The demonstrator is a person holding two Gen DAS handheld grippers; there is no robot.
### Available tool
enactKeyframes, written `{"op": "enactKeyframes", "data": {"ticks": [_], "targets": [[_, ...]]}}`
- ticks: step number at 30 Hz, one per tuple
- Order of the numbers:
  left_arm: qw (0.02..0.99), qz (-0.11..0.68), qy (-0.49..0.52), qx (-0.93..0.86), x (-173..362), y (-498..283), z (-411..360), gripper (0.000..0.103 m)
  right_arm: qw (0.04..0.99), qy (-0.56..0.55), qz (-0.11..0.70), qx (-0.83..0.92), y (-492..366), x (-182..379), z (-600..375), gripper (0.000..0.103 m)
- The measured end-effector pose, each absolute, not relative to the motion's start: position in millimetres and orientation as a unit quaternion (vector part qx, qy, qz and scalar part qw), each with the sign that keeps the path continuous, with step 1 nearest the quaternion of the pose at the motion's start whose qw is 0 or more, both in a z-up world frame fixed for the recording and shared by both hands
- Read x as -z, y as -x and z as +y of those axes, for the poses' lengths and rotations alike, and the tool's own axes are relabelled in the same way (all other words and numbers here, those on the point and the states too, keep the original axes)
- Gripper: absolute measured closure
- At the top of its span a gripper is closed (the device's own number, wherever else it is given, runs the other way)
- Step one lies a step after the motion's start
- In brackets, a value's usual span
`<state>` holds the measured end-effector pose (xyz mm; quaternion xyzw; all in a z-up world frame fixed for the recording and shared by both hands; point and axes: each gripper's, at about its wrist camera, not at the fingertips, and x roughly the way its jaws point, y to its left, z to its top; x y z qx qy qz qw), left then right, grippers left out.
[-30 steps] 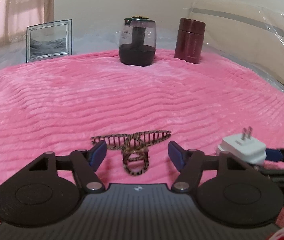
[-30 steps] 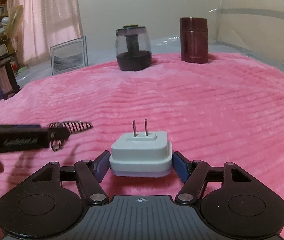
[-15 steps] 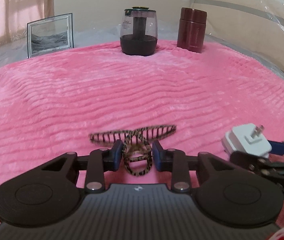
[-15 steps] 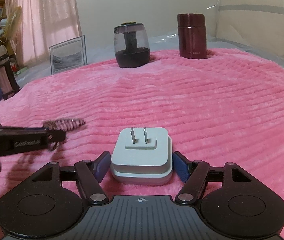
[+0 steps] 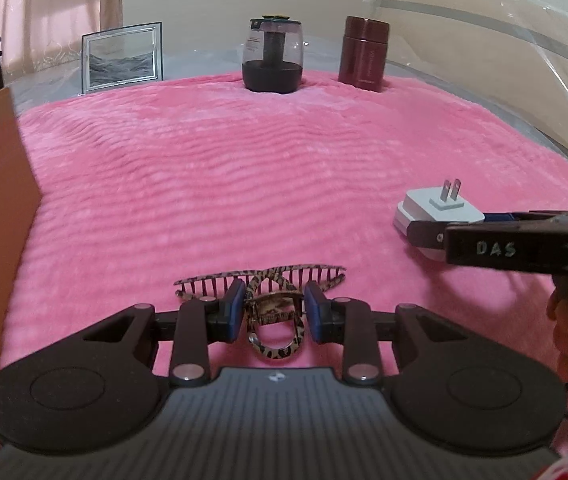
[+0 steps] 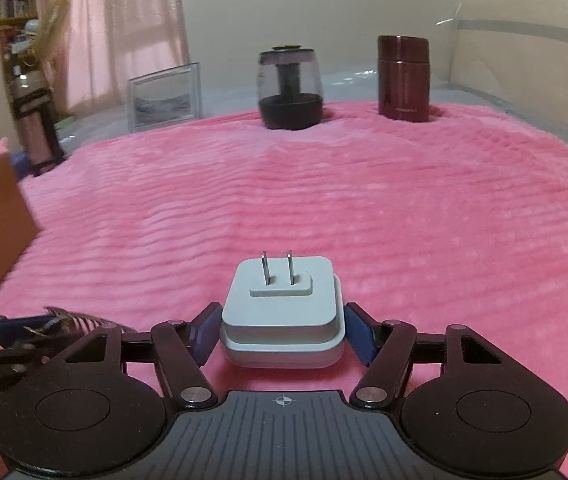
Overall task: Organize rigid objects
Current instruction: 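Grasp the brown patterned hair clip with the left tool while the right tool holds the adapter, then carry the hair clip and plug adapter with both tools over the cardboard box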
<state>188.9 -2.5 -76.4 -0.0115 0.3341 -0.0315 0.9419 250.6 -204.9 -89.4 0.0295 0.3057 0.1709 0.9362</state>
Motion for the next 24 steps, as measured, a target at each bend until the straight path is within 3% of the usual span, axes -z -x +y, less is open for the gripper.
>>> {"op": "enactKeyframes", "data": {"ticks": [12,24], "targets": [[0.938,0.343,0.010,0.043,81,-89,-7,0.076,0.924,-0.020,0.337,-0.180,-131,97,-217,0.041],[0.944,0.330,-0.002,0.032,82,-93,-7,0.071,0.927,-0.025,0.343,-0.151,-132,98,-211,0.034]]}}
